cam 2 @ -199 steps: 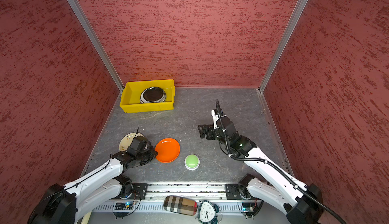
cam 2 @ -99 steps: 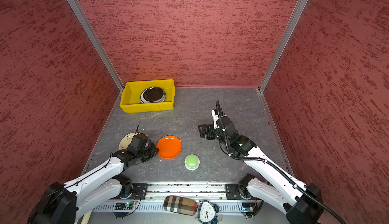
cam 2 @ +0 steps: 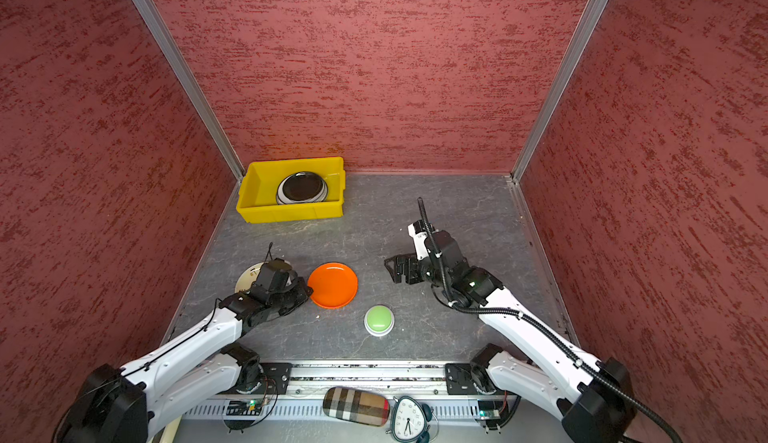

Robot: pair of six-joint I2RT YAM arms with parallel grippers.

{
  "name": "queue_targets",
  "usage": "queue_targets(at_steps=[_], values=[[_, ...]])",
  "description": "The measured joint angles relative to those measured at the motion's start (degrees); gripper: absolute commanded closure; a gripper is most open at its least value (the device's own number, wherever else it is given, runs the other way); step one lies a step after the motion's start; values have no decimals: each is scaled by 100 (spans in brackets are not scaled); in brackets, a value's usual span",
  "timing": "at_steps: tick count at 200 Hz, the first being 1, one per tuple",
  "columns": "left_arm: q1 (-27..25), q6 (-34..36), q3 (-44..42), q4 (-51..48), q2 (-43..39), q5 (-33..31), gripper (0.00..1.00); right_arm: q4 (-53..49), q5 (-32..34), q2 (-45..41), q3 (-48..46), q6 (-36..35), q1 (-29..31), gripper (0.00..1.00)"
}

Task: Place the plates into the plastic bin on the countertop
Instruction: 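Lift the orange plate with the left gripper toward the yellow bin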

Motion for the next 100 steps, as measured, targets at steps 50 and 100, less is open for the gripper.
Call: queue_targets(at_steps=[50, 100], values=[[22, 66, 636, -22, 0, 98, 100, 2, -210, 142, 22, 11, 0, 1], [398, 201, 1364, -13, 363, 555, 100, 136, -341, 188, 262, 179, -37, 1]])
